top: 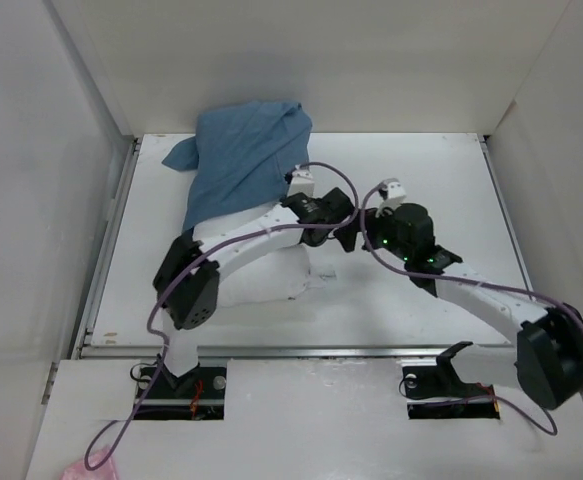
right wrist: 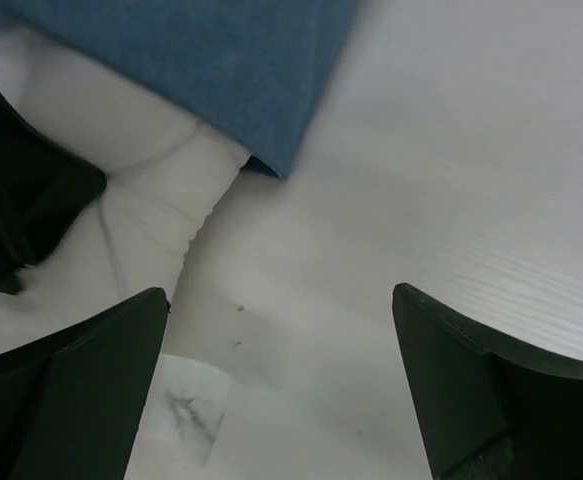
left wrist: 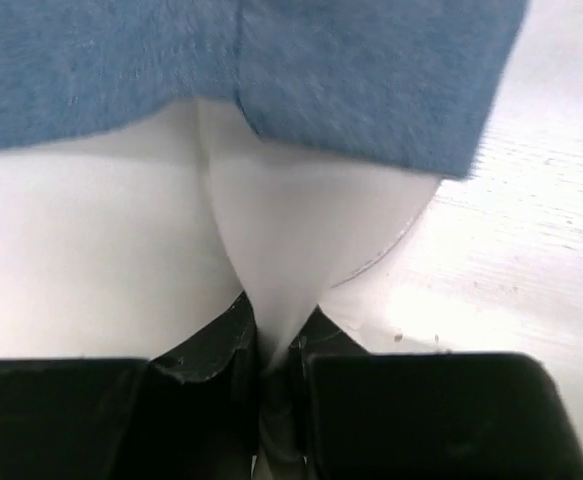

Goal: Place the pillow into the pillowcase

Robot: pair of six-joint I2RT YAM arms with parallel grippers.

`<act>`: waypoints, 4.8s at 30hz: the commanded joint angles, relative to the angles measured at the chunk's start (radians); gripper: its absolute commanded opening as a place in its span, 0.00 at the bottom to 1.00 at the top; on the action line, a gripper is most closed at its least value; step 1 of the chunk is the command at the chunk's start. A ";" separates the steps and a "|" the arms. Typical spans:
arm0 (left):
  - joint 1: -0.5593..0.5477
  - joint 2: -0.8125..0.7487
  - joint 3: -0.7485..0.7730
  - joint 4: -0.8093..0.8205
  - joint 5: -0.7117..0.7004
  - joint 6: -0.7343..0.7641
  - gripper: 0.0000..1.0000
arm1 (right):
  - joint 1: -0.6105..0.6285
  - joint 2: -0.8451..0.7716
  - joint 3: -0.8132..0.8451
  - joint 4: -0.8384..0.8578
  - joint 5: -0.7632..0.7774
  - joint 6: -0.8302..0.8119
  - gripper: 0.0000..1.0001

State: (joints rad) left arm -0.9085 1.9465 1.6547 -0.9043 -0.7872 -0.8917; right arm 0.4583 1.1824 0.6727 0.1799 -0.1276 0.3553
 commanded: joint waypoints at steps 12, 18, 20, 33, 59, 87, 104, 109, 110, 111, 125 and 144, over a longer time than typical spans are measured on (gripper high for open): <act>-0.001 -0.328 -0.087 0.174 0.046 0.151 0.00 | 0.161 0.362 0.234 0.406 0.046 -0.156 0.99; -0.001 -0.357 -0.107 0.174 0.046 0.160 0.00 | 0.161 0.546 0.381 0.406 0.210 -0.110 0.95; -0.001 -0.368 -0.118 0.185 0.046 0.172 0.00 | 0.161 0.583 0.415 0.406 0.265 -0.069 0.90; 0.042 -0.367 -0.130 0.260 0.028 0.171 0.00 | 0.140 0.205 0.217 0.293 0.021 -0.032 0.00; -0.029 -0.047 0.094 0.374 0.107 0.045 0.00 | 0.398 -0.213 0.056 -0.143 -0.077 -0.041 0.59; 0.187 -0.606 -0.418 0.485 0.370 0.198 1.00 | 0.398 0.272 0.812 -0.760 0.835 0.017 0.68; 0.289 -0.371 -0.473 0.731 0.697 0.298 0.04 | 0.353 0.502 0.870 -0.847 0.905 0.054 0.00; 0.255 -0.426 -0.516 0.873 0.785 0.362 0.00 | 0.353 0.450 0.916 -0.757 0.665 -0.048 0.00; 0.246 -0.435 -0.516 0.896 0.828 0.384 0.00 | 0.353 0.439 0.916 -0.703 0.592 -0.093 0.00; 0.237 -0.445 -0.516 0.915 0.845 0.393 0.00 | 0.353 0.428 0.932 -0.679 0.437 -0.110 0.00; 0.145 -0.690 -0.608 1.059 0.865 0.399 0.00 | 0.344 0.425 1.131 -0.556 -0.285 -0.156 0.00; 0.059 -0.474 -0.576 1.063 0.723 0.301 0.08 | 0.326 0.534 1.376 -0.665 -0.542 -0.079 0.00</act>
State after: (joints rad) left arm -0.7887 1.3769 1.0546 0.2409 -0.2024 -0.5461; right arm 0.6693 1.8122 2.1334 -0.7204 -0.4274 0.1974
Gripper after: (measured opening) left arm 0.080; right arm 0.011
